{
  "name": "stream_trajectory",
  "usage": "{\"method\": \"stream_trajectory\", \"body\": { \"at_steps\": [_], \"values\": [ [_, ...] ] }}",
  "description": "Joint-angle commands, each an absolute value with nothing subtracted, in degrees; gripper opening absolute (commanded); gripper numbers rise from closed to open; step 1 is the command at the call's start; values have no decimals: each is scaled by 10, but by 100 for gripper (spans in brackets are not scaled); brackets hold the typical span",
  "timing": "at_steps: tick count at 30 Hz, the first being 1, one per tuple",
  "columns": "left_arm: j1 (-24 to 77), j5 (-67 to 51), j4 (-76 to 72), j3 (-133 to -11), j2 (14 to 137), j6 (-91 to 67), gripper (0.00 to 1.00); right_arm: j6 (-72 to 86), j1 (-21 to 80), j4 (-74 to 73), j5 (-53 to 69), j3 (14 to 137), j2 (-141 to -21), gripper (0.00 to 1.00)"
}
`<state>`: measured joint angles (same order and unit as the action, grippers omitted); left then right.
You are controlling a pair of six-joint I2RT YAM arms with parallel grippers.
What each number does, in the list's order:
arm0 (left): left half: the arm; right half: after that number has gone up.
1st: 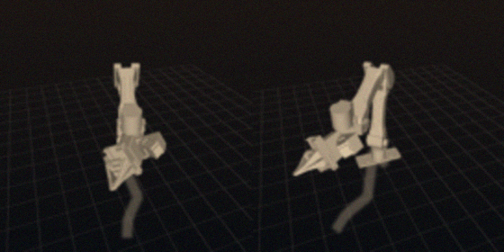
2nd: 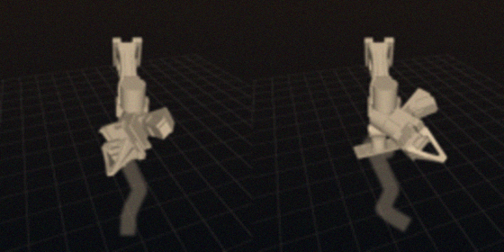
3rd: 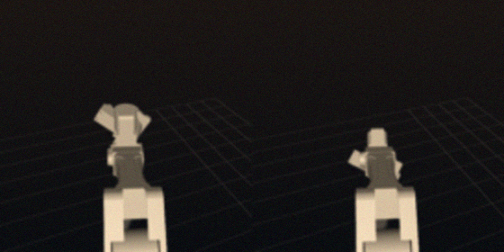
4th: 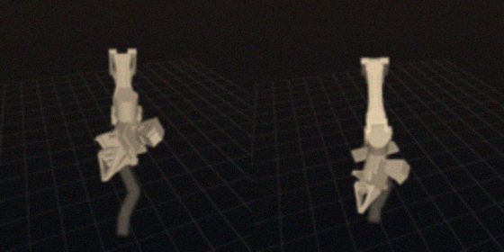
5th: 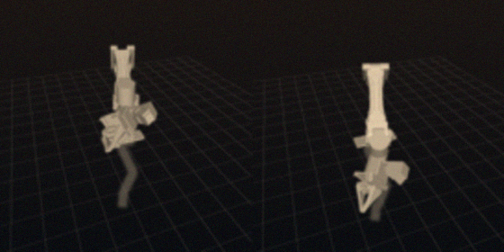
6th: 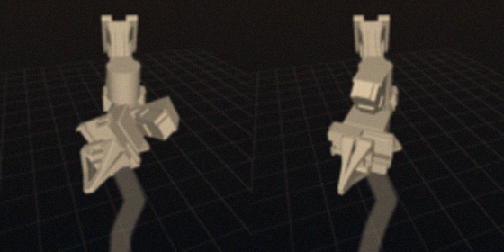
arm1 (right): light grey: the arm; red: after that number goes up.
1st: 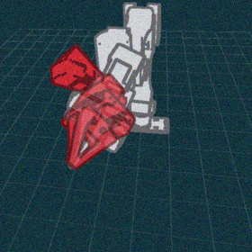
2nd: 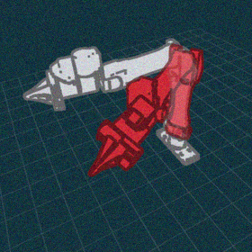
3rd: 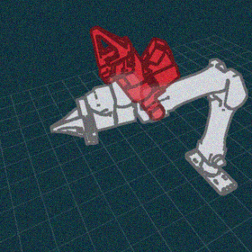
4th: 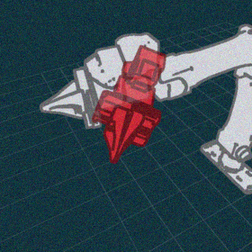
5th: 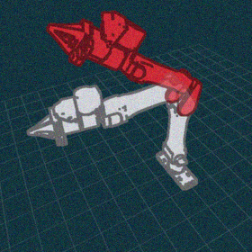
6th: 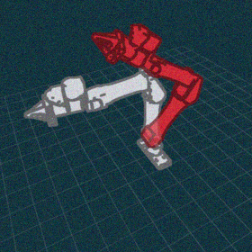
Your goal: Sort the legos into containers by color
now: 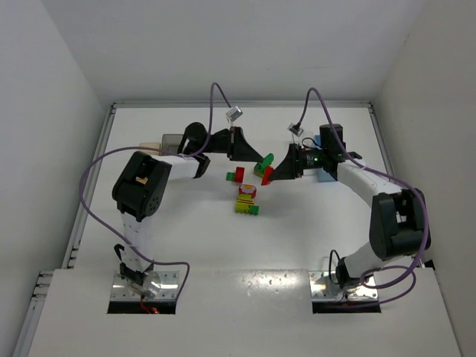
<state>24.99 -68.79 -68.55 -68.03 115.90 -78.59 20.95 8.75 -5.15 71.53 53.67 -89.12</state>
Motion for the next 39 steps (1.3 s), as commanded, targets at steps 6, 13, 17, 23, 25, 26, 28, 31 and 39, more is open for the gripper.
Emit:
{"method": "stream_trajectory", "body": {
  "at_steps": [6,13,17,23,25,26,28,31,39],
  "values": [
    [217,-671,-748,-647,1118,-784,8,182,68,-46,718,522,-845,4],
    [206,-661,-723,-640,1113,-762,5,177,42,-56,708,510,-834,4],
    [206,-661,-718,-646,1113,-762,4,171,21,-56,695,510,-829,4],
    [206,-643,-603,-652,1098,-660,40,94,7,-116,578,530,-829,3],
    [206,-601,-429,-677,1079,-522,48,79,7,-129,466,555,-829,3],
    [206,-573,-345,-692,1067,-454,50,66,7,-129,428,563,-829,3],
    [211,-475,-139,-736,1032,-275,50,54,7,-134,295,591,-834,3],
    [222,-360,-32,-758,997,-183,53,32,7,-134,181,622,-858,3],
    [222,-291,45,-746,984,-170,69,0,12,-135,102,665,-923,3]
  ]
}}
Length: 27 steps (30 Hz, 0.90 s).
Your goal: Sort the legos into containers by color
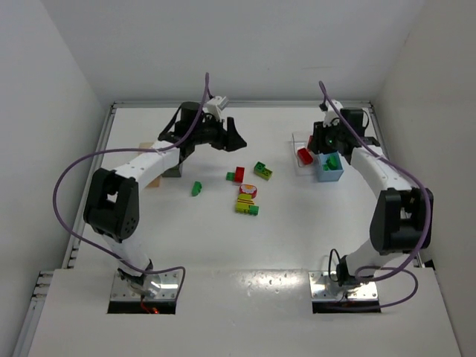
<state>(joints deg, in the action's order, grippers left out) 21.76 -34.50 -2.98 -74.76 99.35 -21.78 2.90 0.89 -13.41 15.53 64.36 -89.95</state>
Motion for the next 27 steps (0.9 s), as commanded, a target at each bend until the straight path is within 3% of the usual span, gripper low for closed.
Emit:
{"method": "stream_trajectory", "body": {
  "at_steps": [1,11,13,14,17,18,20,27],
  "values": [
    [222,-283,67,-746,984,-156,69,0,12,-135,96,671,-928,3],
    [216,-255,95,-728,960,-122,71,-18,18,-135,109,687,-968,3],
    [216,-250,100,-728,954,-122,72,-18,24,-135,109,687,-975,11],
    [216,-250,100,-728,954,-122,72,-18,24,-135,109,687,-975,22],
    [210,-244,100,-722,954,-122,75,-24,30,-135,104,693,-986,40],
    [202,-244,100,-722,954,-122,75,-24,35,-135,98,698,-986,52],
    [196,-244,100,-716,949,-122,75,-29,41,-135,98,705,-986,66],
    [179,-210,132,-665,913,-117,73,-34,87,-135,182,731,-974,70]
  ]
}}
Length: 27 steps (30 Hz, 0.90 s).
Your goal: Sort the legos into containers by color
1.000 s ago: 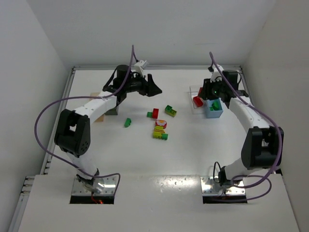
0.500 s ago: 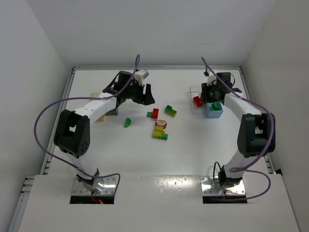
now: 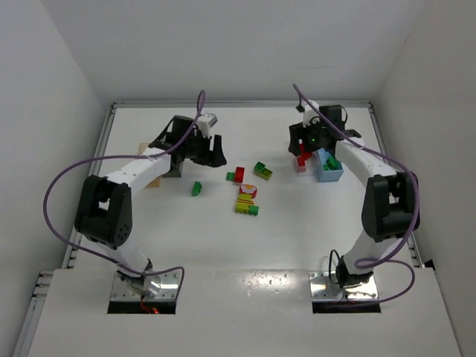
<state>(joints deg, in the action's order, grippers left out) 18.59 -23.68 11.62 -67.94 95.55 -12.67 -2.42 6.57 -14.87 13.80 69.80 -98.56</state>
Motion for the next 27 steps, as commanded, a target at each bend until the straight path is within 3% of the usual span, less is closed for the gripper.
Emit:
{"method": "stream_trajectory", "body": {
  "at_steps": [1,13,27],
  "values": [
    [179,-197,146,-665,908,-117,72,-34,103,-141,201,738,-974,70],
    [174,-7,317,-618,871,-54,58,-40,136,-146,207,751,-963,70],
    [174,-36,319,-647,991,-64,55,-40,131,-151,201,735,-942,70]
  ]
}}
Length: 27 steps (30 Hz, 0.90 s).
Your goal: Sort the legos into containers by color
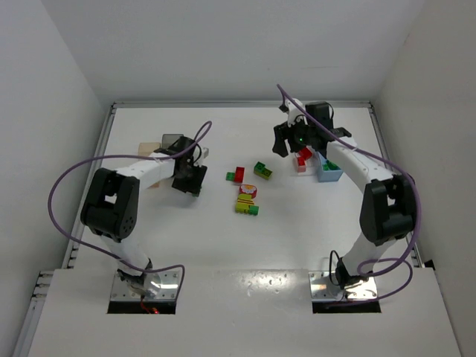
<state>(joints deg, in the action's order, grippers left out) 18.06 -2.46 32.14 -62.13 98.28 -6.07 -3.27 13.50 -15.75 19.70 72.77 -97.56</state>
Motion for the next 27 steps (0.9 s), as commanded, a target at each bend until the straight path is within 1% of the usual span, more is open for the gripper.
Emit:
{"method": "stream_trajectory", "body": {
  "at_steps": [1,4,8,12,13,15,16,18,19,21,24,25,27],
  "values": [
    [174,-42,313,-647,991,-64,55,-40,131,-151,201,735,-937,70],
    [174,-47,308,-652,1009,-69,55,-40,126,-151,196,729,-931,70],
    [174,-47,283,-647,1027,-69,46,-40,126,-151,191,715,-919,70],
    [174,-60,258,-647,1038,-69,29,-45,126,-151,185,702,-907,70],
    [174,-65,258,-647,1043,-69,21,-45,126,-151,185,702,-907,70],
    [174,-81,247,-652,1043,-59,14,-50,126,-151,178,695,-894,70],
    [174,-108,247,-657,1033,-59,7,-50,120,-151,172,695,-889,70],
    [174,-146,223,-657,996,-46,6,-50,113,-151,157,690,-877,70],
    [174,-196,212,-664,980,-46,6,-43,113,-151,127,690,-858,70],
    [192,-232,176,-681,942,-46,6,-10,101,-128,69,672,-832,70],
    [220,-292,158,-725,942,-64,6,40,79,-113,22,653,-775,71],
    [234,-307,152,-763,955,-87,6,52,73,-113,9,648,-764,73],
    [247,-358,147,-807,1005,-116,6,84,54,-119,1,648,-733,73]
  ]
}}
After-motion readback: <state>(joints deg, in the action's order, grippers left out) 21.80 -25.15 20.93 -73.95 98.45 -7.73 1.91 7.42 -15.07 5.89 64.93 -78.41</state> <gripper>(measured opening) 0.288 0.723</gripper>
